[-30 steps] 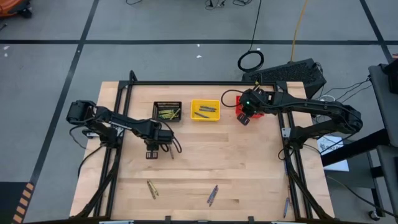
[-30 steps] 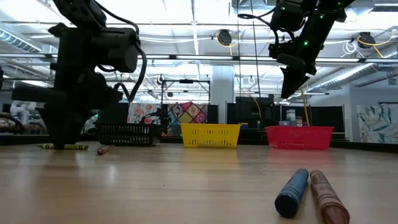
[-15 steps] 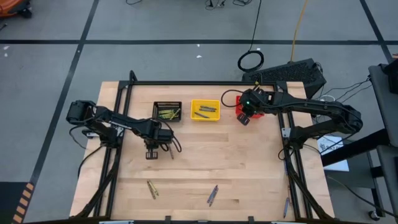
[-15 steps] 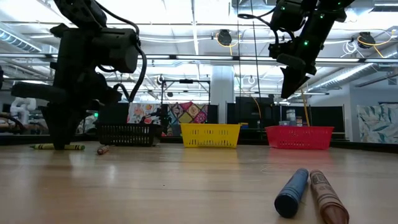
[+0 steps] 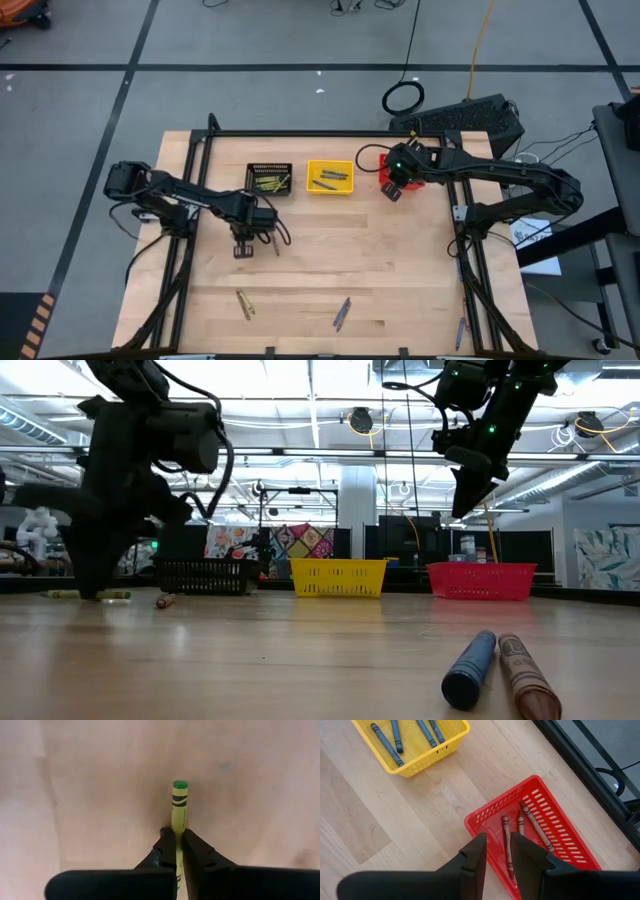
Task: Sort crayons
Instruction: Put the green crayon into the black bin
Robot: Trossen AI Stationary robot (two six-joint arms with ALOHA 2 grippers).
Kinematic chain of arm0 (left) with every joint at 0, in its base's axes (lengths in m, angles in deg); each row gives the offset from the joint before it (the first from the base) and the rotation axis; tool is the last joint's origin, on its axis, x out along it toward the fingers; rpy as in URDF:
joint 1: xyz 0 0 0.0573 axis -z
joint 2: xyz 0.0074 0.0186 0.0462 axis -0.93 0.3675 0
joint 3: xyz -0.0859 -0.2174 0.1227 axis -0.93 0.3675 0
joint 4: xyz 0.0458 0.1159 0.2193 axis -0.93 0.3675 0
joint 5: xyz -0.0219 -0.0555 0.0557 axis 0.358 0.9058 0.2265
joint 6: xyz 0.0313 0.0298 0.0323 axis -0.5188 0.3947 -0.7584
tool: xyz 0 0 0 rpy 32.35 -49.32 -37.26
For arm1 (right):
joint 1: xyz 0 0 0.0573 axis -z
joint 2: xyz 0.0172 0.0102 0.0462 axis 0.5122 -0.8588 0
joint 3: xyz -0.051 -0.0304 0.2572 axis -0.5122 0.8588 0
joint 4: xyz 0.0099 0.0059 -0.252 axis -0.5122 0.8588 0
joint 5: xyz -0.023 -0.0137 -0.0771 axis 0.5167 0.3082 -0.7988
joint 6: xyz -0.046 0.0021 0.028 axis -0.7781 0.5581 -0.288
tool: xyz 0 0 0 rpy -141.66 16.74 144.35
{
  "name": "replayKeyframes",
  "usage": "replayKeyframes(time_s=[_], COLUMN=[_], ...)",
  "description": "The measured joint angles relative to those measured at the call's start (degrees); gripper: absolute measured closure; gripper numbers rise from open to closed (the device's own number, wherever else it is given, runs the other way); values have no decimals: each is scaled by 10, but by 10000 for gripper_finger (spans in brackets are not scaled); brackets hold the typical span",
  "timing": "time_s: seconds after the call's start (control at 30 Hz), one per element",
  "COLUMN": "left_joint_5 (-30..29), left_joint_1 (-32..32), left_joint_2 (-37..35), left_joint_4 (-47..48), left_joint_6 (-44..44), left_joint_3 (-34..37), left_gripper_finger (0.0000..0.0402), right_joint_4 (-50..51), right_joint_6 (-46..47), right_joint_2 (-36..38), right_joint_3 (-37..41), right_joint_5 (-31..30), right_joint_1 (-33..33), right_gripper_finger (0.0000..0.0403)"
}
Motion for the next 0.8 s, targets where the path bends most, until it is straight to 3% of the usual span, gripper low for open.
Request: replayKeyframes(time_s=[0.27, 0.67, 0.8], left_joint_5=[0, -67, -108], left_joint_1=[2, -12, -24], left_joint_2=[-54, -126, -141], left_joint_4=[4, 17, 14], left_joint_6=[14, 10, -1], left_joint_3=[-5, -5, -6], left_gripper_finger=[400, 400, 400], right_joint_4=[0, -17, -30], right_joint_6=[0, 15, 16], right_joint_2=[0, 0, 0], right_joint_3=[0, 0, 0], right_joint_5=[0, 1, 53], right_joint_1=[0, 0, 0], right_gripper_finger=[328, 328, 328])
